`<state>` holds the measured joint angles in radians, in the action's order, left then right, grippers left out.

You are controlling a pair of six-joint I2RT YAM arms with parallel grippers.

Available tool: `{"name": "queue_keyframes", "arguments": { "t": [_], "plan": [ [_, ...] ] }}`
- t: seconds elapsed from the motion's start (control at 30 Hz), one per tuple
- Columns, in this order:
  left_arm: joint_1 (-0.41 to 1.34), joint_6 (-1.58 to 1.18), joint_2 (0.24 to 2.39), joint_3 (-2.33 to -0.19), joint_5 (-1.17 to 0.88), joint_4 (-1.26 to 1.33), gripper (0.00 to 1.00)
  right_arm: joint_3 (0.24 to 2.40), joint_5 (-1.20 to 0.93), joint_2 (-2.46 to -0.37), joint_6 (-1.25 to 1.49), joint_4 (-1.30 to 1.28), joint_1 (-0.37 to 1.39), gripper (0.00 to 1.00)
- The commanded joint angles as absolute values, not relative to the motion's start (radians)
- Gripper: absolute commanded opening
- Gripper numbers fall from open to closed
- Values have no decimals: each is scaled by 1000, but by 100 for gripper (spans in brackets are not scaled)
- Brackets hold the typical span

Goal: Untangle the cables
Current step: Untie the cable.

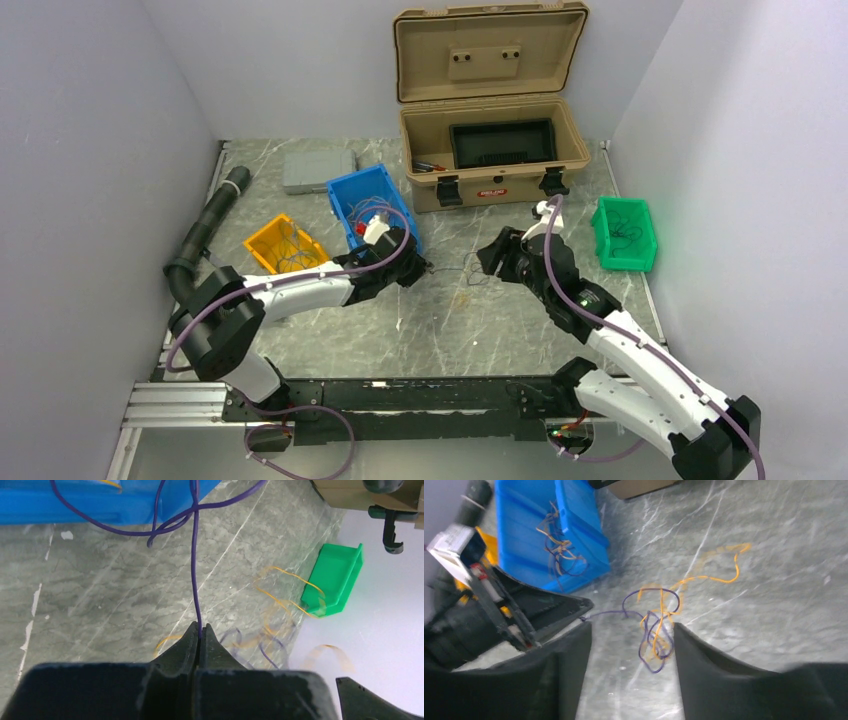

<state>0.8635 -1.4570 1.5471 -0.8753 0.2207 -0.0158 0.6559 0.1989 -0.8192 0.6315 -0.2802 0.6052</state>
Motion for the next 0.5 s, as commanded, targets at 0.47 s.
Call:
{"name": "queue_keyframes", "arguments": {
  "t": [0.47],
  "plan": [
    [830,-1090,1370,-851,170,-83,0,660,129,-996,735,-333,452,93]
  ]
}}
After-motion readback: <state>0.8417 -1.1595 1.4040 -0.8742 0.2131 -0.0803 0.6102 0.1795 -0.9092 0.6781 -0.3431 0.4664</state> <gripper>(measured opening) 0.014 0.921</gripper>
